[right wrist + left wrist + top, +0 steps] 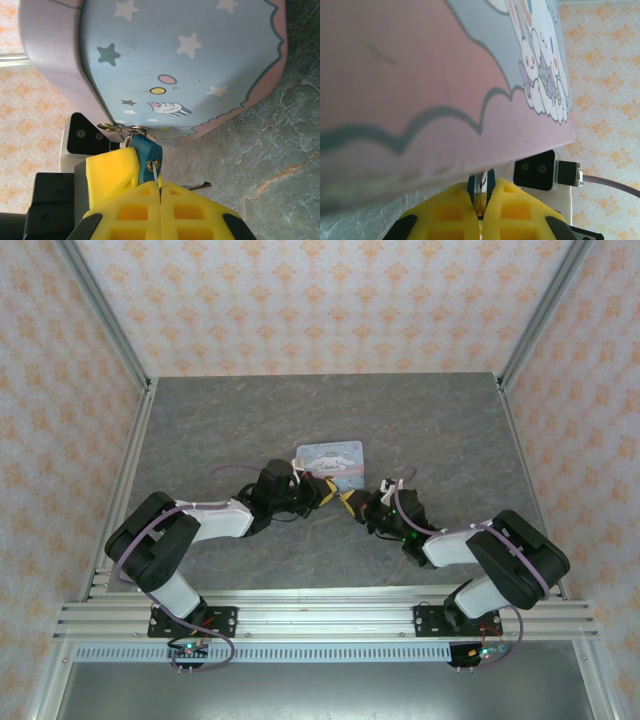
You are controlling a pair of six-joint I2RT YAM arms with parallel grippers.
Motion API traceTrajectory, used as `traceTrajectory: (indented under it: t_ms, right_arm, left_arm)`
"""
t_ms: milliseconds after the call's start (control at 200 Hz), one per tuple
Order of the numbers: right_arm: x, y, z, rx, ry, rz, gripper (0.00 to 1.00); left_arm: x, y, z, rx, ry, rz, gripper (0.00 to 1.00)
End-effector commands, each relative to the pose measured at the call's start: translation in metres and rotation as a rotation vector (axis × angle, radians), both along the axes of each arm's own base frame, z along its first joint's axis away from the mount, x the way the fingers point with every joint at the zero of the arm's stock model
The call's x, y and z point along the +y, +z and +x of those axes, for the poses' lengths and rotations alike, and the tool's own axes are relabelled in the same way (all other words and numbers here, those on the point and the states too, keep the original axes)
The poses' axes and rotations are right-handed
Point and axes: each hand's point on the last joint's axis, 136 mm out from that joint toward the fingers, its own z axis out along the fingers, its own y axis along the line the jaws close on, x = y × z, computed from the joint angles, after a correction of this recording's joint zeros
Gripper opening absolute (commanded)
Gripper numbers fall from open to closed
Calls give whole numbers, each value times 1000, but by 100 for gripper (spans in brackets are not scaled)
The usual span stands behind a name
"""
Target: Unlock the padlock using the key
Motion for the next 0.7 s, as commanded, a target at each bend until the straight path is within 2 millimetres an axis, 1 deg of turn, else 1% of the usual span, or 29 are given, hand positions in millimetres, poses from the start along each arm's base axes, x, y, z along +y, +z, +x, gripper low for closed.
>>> traceTrajectory:
  t_ms: [0, 265, 460, 611, 691]
  right_arm:
    - [6, 17, 11, -46, -21, 40, 0]
    - [8, 11, 15, -37, -29, 58, 0]
    - [11, 17, 16, -69, -16, 73, 0]
    - [6, 20, 17, -108, -4, 64, 0]
    - [1, 18, 20, -103, -6, 58, 0]
  left_arm:
    - [-8, 32, 0, -87, -27, -72, 0]
    - [-10, 39, 0, -94, -27, -100, 0]
    - [-9, 40, -1, -94, -29, -103, 0]
    - [-10, 43, -2, -104, -37, -110, 0]
    - [-11, 47, -2, -113, -44, -120, 0]
